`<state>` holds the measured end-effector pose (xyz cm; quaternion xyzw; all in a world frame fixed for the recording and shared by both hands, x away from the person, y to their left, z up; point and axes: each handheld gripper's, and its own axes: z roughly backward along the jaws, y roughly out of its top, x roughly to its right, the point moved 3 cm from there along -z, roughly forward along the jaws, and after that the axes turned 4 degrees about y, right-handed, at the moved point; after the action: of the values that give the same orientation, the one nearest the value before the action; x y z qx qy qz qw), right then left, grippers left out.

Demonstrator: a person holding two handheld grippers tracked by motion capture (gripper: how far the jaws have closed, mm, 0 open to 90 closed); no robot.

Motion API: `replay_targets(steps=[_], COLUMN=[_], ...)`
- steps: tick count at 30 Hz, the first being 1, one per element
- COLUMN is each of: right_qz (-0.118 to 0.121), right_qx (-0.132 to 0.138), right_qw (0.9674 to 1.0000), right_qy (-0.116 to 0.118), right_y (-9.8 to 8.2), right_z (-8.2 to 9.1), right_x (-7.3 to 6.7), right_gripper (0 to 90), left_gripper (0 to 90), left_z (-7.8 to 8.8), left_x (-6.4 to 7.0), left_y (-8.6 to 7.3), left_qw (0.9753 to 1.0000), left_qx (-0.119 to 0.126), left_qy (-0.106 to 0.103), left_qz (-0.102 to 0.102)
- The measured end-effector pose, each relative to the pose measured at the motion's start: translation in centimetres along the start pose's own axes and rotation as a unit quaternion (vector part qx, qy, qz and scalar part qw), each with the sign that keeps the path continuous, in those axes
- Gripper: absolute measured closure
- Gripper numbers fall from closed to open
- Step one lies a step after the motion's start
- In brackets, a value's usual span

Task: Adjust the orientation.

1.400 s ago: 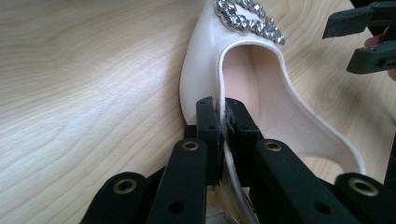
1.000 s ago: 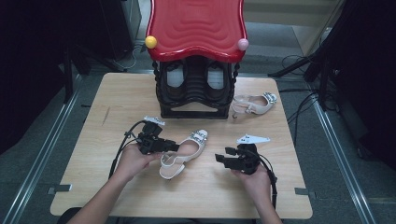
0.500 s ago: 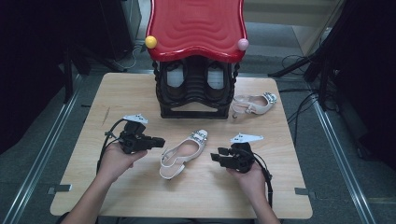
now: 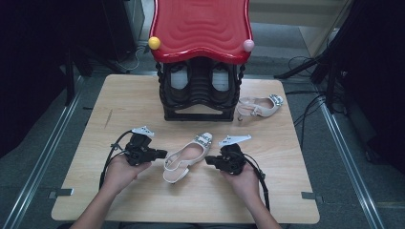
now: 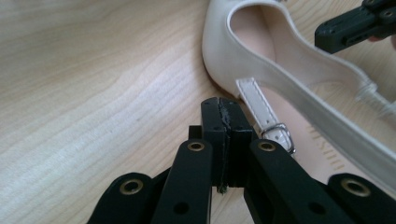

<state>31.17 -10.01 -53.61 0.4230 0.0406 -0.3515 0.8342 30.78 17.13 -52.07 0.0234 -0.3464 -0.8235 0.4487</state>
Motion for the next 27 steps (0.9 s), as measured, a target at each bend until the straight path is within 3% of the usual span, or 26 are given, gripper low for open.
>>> replay_targets(steps=[6,12,20,27], right_qz=[-0.004,0.0,0.003,0.009], right_qx=[-0.005,-0.006,0.004,0.001], right_qw=[1.0,1.0,1.0,0.9999], right_qy=[-0.001,-0.002,-0.003,-0.013], right_y=[0.3,0.3,0.6,1.2], right_z=[-1.0,-1.8,-2.4,-2.8], right_x=[0.0,0.2,0.6,0.8], right_gripper=[90.0,90.0,90.0,90.0], left_gripper=[90.0,90.0,90.0,89.1], left_z=[-0.5,-0.6,-1.0,-1.3], left_x=[0.8,1.1,2.6,3.4], left_y=[-0.2,-0.5,-1.1,-1.4], left_qw=[1.0,1.0,0.9998,0.9995], left_qx=[-0.004,-0.002,-0.011,-0.007], left_qy=[-0.004,-0.009,-0.007,-0.025], left_qz=[-0.005,0.003,-0.018,-0.016])
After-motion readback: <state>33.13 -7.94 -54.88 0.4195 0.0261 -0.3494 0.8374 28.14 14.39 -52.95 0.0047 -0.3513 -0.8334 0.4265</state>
